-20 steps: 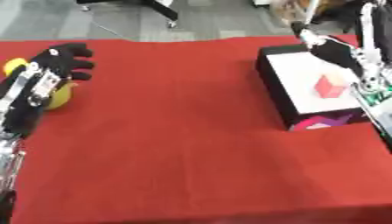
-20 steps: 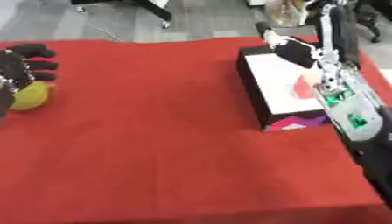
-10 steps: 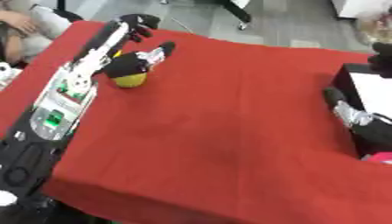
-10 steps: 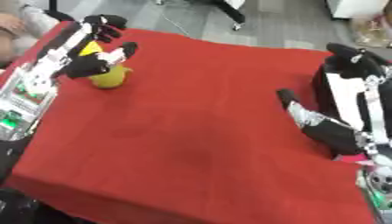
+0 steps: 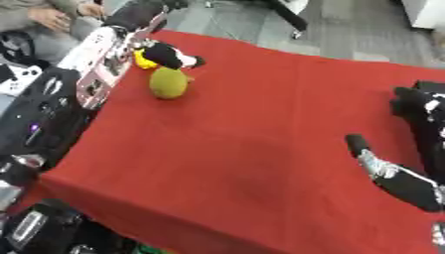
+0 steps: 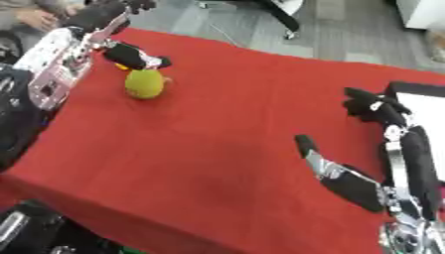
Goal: Pick up the objects with one hand, pass them to the other hand, and then place them into the box on the other side of the table.
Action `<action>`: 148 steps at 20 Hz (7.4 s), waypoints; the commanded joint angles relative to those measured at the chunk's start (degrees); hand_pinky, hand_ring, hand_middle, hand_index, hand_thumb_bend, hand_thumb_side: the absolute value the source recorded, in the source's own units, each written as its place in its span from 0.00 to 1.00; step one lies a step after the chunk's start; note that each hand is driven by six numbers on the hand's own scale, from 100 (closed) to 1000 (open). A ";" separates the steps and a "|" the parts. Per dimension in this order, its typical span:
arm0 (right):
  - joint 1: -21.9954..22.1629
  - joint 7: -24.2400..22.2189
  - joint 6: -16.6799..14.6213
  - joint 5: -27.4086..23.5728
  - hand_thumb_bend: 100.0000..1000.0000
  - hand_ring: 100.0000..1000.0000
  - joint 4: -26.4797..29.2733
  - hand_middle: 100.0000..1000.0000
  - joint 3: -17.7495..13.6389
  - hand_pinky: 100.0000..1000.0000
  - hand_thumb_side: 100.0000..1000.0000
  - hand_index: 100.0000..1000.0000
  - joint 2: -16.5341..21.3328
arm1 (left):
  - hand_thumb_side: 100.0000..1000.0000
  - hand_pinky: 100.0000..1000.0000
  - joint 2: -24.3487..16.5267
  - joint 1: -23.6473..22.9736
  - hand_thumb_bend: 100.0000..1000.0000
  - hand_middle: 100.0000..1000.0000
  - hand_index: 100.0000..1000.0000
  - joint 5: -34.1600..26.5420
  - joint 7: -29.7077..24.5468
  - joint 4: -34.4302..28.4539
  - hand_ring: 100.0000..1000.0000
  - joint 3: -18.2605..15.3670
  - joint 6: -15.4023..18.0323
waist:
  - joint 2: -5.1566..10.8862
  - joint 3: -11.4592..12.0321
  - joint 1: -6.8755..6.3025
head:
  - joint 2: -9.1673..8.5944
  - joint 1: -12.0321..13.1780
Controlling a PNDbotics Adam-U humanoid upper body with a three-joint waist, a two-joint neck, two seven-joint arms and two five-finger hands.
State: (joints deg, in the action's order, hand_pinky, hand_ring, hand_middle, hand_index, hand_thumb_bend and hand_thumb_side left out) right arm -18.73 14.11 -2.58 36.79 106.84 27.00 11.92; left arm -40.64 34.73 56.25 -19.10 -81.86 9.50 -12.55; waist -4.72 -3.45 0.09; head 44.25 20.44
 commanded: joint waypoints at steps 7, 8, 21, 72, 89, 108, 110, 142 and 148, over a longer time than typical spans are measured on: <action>-1.14 -0.80 -0.34 0.24 0.42 0.60 0.56 0.58 0.45 0.59 0.48 0.79 -0.31 | 0.54 0.85 5.06 6.34 0.74 0.80 0.91 11.55 -6.37 18.48 0.79 0.33 3.84 | 0.93 -0.38 0.05 | -0.14 -1.28; -1.16 -0.83 -0.31 0.23 0.42 0.60 0.59 0.58 0.45 0.59 0.48 0.79 -0.32 | 0.54 0.84 5.65 6.61 0.73 0.80 0.91 11.87 -6.77 19.95 0.79 0.15 3.99 | 0.93 -0.43 0.10 | -0.14 -1.24; -1.34 -1.00 -0.16 -0.03 0.40 0.60 0.61 0.58 0.54 0.59 0.49 0.79 -0.49 | 0.00 0.74 9.06 7.19 0.37 0.64 0.76 17.86 2.15 27.98 0.65 -1.32 -0.73 | 0.69 -0.67 0.43 | -0.14 -1.31; -13.35 -15.09 1.09 0.43 0.60 0.67 7.75 0.67 5.05 0.63 0.39 0.84 4.66 | 0.34 0.56 14.67 -0.42 0.00 0.31 0.40 -72.65 -5.39 -28.64 0.37 13.07 -11.57 | 0.30 0.80 1.41 | -0.14 -16.39; -12.65 -15.53 2.20 0.09 0.25 0.53 7.75 0.53 5.61 0.49 0.19 0.71 4.84 | 0.40 0.59 13.79 -1.00 0.00 0.36 0.45 -78.83 -8.56 -32.69 0.42 13.33 -13.14 | 0.29 0.91 1.38 | -0.14 -17.20; -13.33 -1.87 7.89 1.53 0.00 0.26 7.75 0.16 2.90 0.27 0.00 0.11 6.65 | 0.93 0.69 13.95 -3.97 0.28 0.61 0.72 -70.31 -6.11 -23.87 0.62 10.64 -10.18 | 0.29 0.66 1.58 | -0.14 -17.63; -13.52 -1.27 8.58 1.79 0.00 0.26 7.75 0.16 1.90 0.27 0.00 0.11 7.57 | 0.94 0.69 14.05 -4.33 0.27 0.61 0.73 -69.24 -4.39 -22.59 0.63 9.46 -9.34 | 0.31 0.67 1.58 | -0.14 -17.90; -26.76 15.34 14.72 -28.36 0.61 0.56 -59.72 0.57 -12.88 0.50 0.18 0.81 18.57 | 0.93 0.69 16.18 -18.75 0.13 0.60 0.70 -69.46 13.22 -24.21 0.61 -7.15 1.68 | -0.27 5.09 0.04 | -0.14 -35.07; -24.70 8.73 15.09 -17.98 0.90 0.72 -53.17 0.75 -13.95 0.65 0.35 0.90 20.25 | 0.93 0.69 16.16 -19.14 0.13 0.60 0.70 -68.36 13.43 -23.94 0.62 -7.87 1.83 | -0.10 4.94 0.07 | -0.14 -34.59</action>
State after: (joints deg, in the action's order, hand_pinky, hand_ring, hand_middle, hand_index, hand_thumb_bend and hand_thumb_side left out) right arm -42.55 23.85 12.44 16.62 51.04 13.73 29.69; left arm -23.64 15.12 -12.49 -5.80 -104.89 2.53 -10.95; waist -5.66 1.52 0.13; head 44.28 -14.26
